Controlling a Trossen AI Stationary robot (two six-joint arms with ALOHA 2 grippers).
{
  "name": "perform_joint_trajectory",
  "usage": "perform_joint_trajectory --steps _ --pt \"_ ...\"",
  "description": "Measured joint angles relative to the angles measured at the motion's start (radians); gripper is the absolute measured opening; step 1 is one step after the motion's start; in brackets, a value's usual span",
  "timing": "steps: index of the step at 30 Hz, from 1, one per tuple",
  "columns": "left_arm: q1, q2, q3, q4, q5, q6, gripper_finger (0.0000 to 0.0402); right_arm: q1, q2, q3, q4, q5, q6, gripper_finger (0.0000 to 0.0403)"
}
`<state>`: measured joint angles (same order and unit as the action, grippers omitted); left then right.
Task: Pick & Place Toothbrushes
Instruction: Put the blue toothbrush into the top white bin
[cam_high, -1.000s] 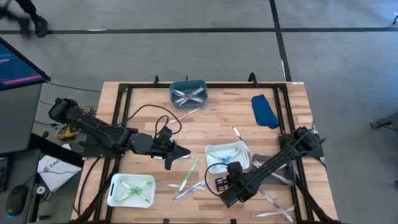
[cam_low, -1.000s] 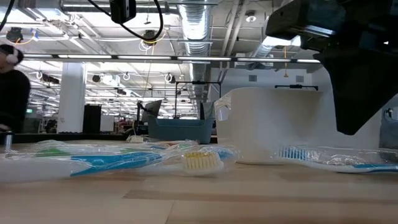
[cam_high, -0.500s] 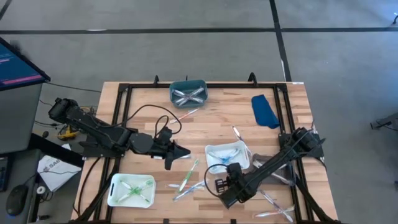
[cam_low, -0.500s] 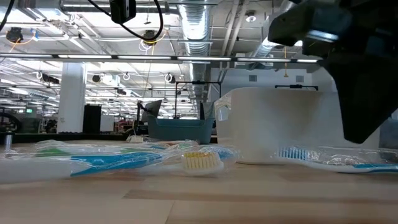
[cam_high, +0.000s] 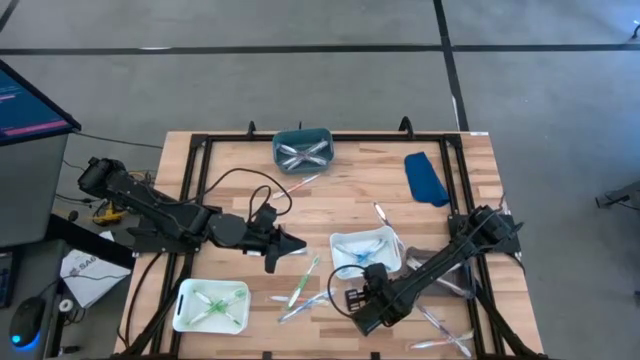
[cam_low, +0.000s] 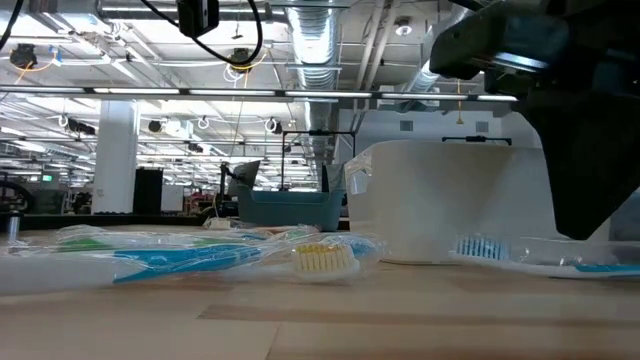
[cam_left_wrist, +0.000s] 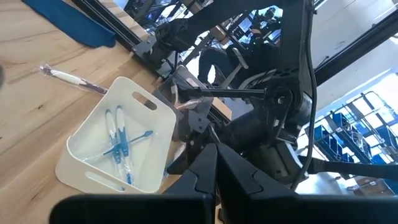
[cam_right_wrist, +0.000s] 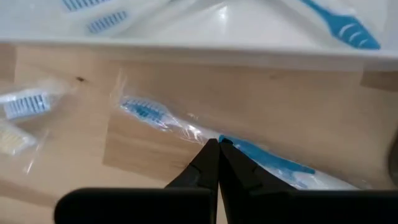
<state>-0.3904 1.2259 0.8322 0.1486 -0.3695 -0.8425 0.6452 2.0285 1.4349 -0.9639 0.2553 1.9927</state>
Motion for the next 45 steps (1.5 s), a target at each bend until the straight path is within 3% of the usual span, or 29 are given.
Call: perform_joint_trajectory --steps 11,27,45 --pt "0.000 0.000 0.000 0.003 0.000 0.020 0.0000 0.011 -0.001 0.003 0.052 -0.052 -0.051 0.0000" --pt "0.000 0.000 0.000 0.003 0.000 0.020 0.0000 0.005 -0.001 0.017 -0.067 0.033 -0.035 0.0000" --pt "0.000 0.000 0.000 0.008 0.000 0.019 0.0000 -0.011 0.021 0.015 0.000 -0.026 -0.110 0.0000"
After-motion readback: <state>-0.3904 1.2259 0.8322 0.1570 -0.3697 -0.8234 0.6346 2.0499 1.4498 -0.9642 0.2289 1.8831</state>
